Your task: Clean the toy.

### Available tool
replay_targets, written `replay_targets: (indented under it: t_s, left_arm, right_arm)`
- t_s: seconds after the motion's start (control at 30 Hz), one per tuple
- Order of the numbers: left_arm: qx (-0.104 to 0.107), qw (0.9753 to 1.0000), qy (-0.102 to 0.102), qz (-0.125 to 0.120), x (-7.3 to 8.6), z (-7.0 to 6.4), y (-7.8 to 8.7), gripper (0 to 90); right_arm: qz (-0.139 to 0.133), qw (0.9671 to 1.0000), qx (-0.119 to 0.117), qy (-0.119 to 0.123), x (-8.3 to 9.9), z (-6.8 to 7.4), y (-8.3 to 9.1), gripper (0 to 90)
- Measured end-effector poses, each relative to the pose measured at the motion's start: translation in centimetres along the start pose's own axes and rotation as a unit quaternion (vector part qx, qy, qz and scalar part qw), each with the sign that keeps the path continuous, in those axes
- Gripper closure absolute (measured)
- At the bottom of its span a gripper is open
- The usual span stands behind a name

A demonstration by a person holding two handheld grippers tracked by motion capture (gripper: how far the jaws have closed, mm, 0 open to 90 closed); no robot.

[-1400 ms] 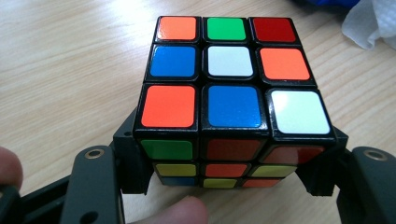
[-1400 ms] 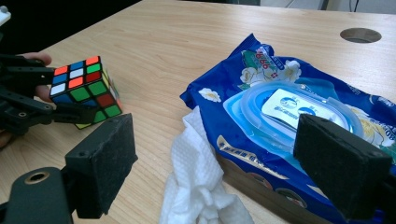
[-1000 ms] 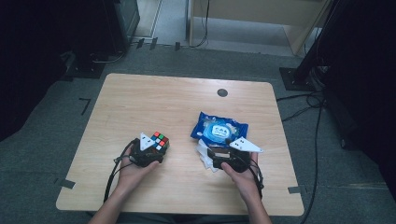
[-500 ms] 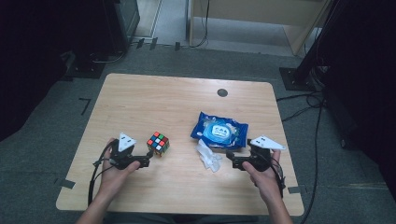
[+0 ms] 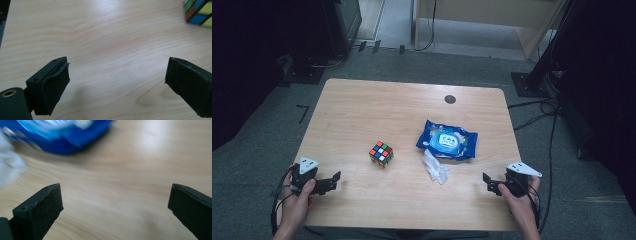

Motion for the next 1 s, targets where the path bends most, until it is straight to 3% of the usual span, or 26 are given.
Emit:
replay_targets:
  t_s: [0.1,0.2,0.27,0.43,0.57,1.0]
  left_arm:
    - [-0.004,0.9999,0.012,0.007,0.8,0.8,-0.1,5.7]
    - [-0.017,0.9998,0.005,0.011,1.1,1.1,-0.2,6.8]
    - [-0.018,0.9997,0.0,0.018,1.2,1.2,-0.4,6.8]
    - [-0.011,0.9999,-0.001,0.011,1.3,1.2,-0.6,6.7]
    - [-0.01,0.9999,-0.001,0.006,1.3,1.2,-0.7,6.6]
    - [-0.014,0.9999,0.006,0.005,1.2,1.0,-0.8,6.3]
  right_arm:
    - [0.013,0.9996,0.007,-0.022,1.4,-1.3,-0.4,0.0]
    - [0.012,0.999,0.008,-0.043,1.8,-1.9,-0.2,0.0]
    - [0.017,0.9991,0.015,-0.035,2.0,-1.9,-0.1,0.0]
    - [0.025,0.9986,0.027,-0.039,2.1,-1.8,-0.2,0.0]
    - [0.042,0.9974,0.058,-0.007,2.0,-1.1,-0.5,0.0]
    - [0.041,0.9971,0.064,-0.014,1.9,-0.8,-0.8,0.0]
Point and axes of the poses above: each handheld gripper's, and its own axes: y roughly backward along the jaws, x roughly out of its underside, z roughly to its left, the point moved 2 cm from there along -y, roughly forward along the jaws, and after that the axes turned 3 degrees about z, right-handed, at the moved point
